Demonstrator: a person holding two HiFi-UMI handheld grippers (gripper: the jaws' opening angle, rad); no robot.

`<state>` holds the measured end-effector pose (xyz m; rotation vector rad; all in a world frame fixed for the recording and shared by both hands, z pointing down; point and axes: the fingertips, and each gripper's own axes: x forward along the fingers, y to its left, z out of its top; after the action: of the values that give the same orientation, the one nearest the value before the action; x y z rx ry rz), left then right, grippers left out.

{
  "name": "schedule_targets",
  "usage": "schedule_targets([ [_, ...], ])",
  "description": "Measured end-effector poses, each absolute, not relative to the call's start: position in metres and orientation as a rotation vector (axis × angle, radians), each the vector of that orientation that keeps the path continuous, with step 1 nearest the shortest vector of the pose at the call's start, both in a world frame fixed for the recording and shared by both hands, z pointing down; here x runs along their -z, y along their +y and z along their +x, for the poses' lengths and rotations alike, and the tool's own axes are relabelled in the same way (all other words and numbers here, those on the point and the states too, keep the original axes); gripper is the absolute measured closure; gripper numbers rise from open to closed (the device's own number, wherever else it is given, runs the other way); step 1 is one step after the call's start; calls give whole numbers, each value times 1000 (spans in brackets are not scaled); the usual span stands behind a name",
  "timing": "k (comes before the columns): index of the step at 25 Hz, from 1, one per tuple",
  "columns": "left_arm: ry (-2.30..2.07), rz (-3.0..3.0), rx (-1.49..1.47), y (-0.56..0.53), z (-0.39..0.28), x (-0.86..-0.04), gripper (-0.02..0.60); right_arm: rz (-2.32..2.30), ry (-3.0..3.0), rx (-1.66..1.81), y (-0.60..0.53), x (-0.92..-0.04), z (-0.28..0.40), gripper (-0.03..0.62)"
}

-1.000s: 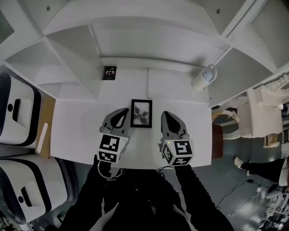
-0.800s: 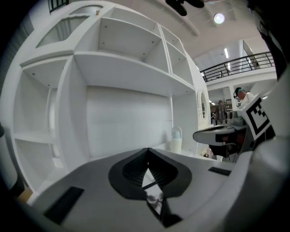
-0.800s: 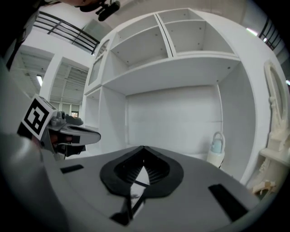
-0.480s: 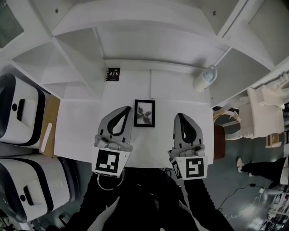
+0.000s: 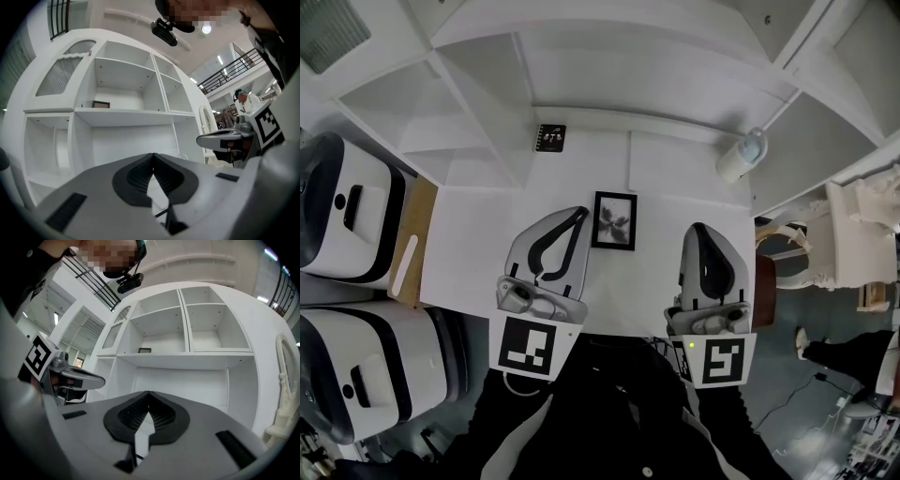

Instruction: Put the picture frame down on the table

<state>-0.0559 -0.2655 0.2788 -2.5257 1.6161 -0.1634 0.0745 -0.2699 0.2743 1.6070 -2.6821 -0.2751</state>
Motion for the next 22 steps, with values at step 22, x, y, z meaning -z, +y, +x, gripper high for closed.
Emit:
schedule_targets([
  [22, 1667, -2555, 139, -263, -65, -284, 580, 1568, -2649, 220, -264, -288, 60, 592],
])
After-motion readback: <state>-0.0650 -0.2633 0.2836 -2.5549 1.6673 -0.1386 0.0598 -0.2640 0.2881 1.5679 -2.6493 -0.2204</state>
